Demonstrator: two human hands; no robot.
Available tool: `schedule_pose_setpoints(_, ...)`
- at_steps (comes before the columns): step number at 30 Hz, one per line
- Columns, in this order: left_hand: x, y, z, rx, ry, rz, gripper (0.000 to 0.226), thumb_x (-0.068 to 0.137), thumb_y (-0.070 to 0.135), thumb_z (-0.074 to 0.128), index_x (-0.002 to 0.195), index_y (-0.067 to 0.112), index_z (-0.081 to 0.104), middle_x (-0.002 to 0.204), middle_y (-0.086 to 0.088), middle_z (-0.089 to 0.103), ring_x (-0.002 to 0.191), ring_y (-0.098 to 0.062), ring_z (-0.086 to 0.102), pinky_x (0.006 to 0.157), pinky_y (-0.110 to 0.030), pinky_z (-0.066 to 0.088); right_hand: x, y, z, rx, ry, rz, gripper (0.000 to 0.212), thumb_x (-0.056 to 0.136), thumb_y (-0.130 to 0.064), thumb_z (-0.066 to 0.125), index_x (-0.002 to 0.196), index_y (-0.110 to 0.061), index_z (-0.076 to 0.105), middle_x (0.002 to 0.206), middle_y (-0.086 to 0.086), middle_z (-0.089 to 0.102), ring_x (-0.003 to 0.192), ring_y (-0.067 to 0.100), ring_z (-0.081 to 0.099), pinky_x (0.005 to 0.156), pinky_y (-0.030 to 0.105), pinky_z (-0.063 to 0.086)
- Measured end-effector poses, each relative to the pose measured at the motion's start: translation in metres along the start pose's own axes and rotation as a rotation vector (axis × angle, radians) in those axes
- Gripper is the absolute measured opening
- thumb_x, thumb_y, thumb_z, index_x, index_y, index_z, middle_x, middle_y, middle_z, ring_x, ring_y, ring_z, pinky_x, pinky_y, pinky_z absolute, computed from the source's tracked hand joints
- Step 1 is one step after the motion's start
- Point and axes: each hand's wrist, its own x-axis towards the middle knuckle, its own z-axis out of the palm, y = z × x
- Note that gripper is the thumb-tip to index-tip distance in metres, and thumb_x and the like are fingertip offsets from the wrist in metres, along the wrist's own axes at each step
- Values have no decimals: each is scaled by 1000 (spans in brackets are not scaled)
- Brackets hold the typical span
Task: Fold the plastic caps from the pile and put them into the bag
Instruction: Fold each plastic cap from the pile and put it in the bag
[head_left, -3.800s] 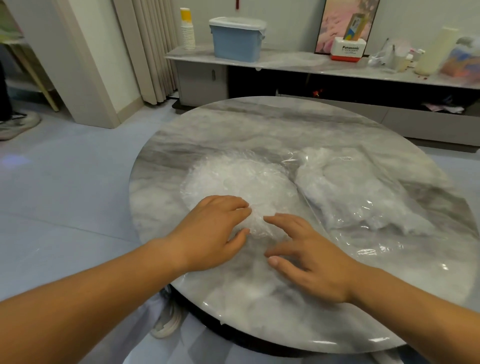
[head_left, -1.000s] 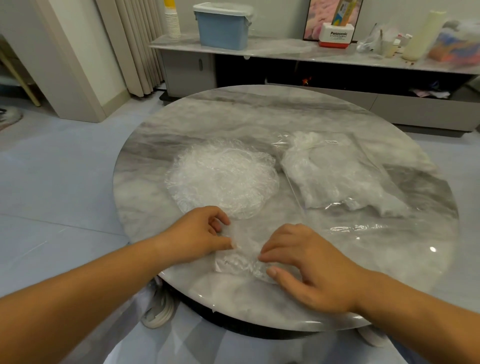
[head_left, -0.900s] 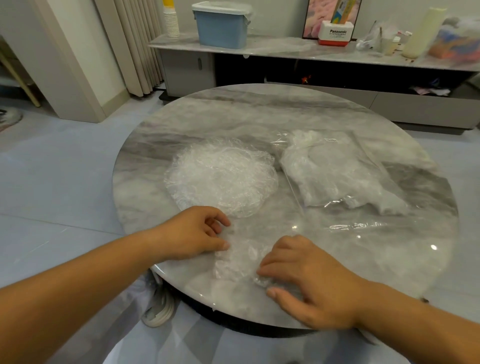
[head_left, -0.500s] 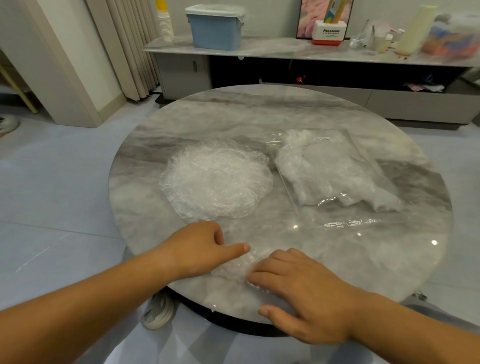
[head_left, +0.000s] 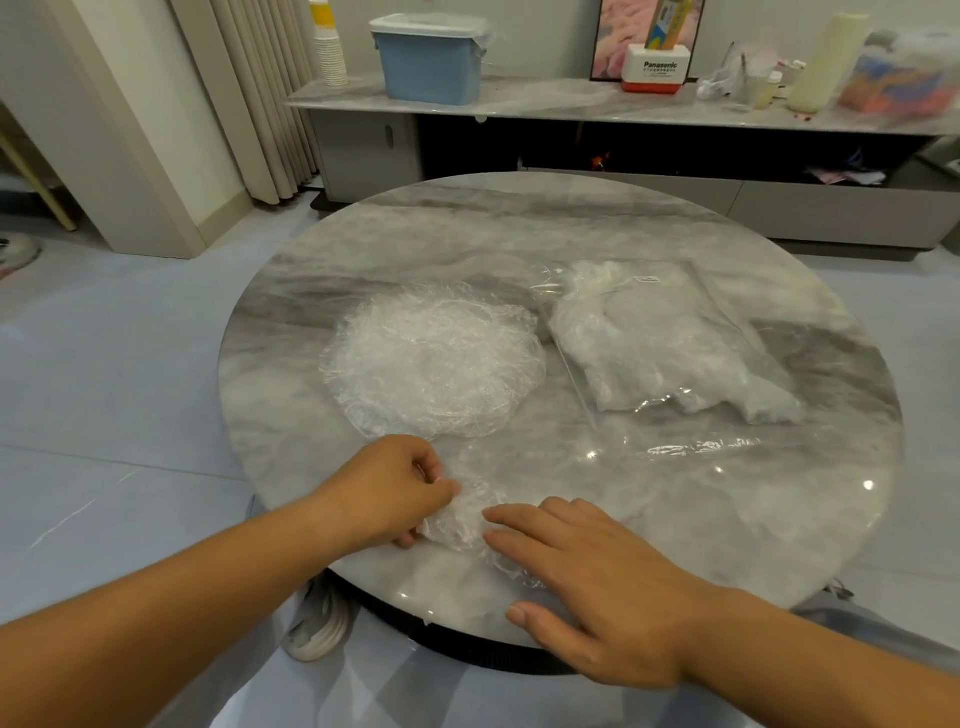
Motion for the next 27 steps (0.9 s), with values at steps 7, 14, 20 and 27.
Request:
schedule_pose_setpoints(7, -5, 7, 3, -337, -159, -15, 26, 90, 23, 75, 92, 0, 63, 62, -9, 62, 56, -19, 62, 57, -33, 56, 5, -4, 2, -33, -18, 4, 55, 103, -56, 28, 148, -28, 41, 154, -12, 33, 123, 11, 34, 102, 24, 24)
schedule_pose_setpoints(14, -15, 14, 9, -530, -329, -43, 22, 99, 13, 60, 112, -4, 66, 88, -16, 70, 75, -25, 71, 70, -32, 60, -3, 3, 2, 49, 10, 49, 45, 102, -58, 31, 136, -35, 51, 140, -8, 31, 124, 10, 35, 110, 28, 28)
schedule_pose_setpoints(20, -17, 12, 12, -554, -374, -60, 25, 97, 4, 60, 122, 6, 64, 104, -18, 75, 93, -32, 75, 84, -39, 61, -15, 15, 2, 38, 143, 3, 39, 102, -49, 44, 132, -30, 59, 131, -17, 54, 135, 5, 39, 114, 30, 27)
schedule_pose_setpoints(27, -17, 10, 15, -546, -479, -11, 43, 94, -1, 64, 133, 15, 54, 113, -12, 74, 104, -31, 72, 88, -37, 60, -21, 9, -3, 95, 263, -70, 40, 96, -30, 55, 136, -29, 57, 139, -17, 54, 127, 8, 46, 106, 33, 36)
